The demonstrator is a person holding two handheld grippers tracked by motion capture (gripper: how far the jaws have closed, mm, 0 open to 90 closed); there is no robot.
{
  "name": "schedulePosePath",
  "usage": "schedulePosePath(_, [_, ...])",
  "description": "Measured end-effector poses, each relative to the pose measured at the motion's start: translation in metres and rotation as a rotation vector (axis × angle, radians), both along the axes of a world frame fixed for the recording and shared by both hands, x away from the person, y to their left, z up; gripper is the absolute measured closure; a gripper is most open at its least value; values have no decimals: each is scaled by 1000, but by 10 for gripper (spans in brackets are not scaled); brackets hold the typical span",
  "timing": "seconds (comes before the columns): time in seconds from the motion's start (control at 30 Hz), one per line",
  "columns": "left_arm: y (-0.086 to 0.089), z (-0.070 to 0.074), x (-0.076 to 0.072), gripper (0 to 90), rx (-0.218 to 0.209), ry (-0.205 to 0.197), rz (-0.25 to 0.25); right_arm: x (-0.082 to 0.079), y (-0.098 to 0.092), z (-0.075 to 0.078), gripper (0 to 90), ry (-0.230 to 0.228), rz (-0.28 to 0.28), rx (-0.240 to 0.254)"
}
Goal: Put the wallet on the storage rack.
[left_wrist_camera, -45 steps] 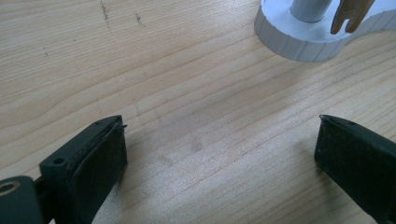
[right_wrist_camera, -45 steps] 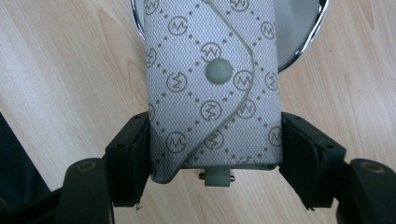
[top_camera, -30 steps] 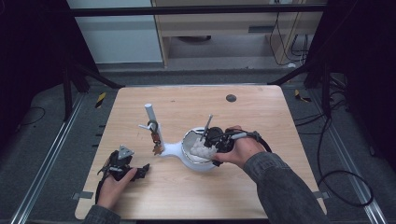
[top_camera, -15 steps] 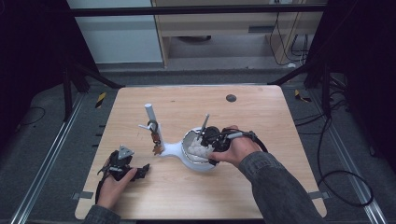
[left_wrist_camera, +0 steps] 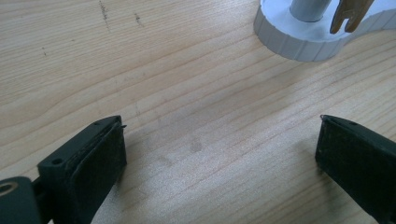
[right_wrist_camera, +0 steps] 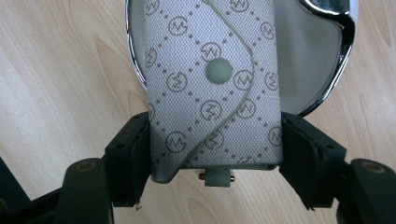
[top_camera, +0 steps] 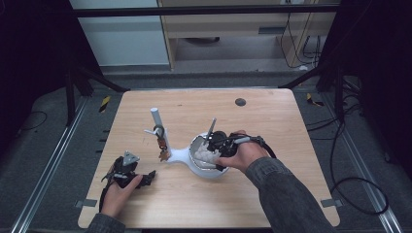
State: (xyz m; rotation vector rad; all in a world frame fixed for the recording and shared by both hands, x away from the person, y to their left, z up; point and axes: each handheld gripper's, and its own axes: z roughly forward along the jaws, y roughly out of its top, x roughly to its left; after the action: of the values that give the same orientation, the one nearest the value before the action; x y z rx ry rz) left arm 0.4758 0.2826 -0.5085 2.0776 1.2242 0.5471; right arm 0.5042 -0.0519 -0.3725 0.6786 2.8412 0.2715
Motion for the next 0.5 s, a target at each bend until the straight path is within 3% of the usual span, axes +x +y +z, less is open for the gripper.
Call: schedulePosePath(0.5, [0,0,0,12,-2,-1,0,3,4,-2,312,-11,-10,-11])
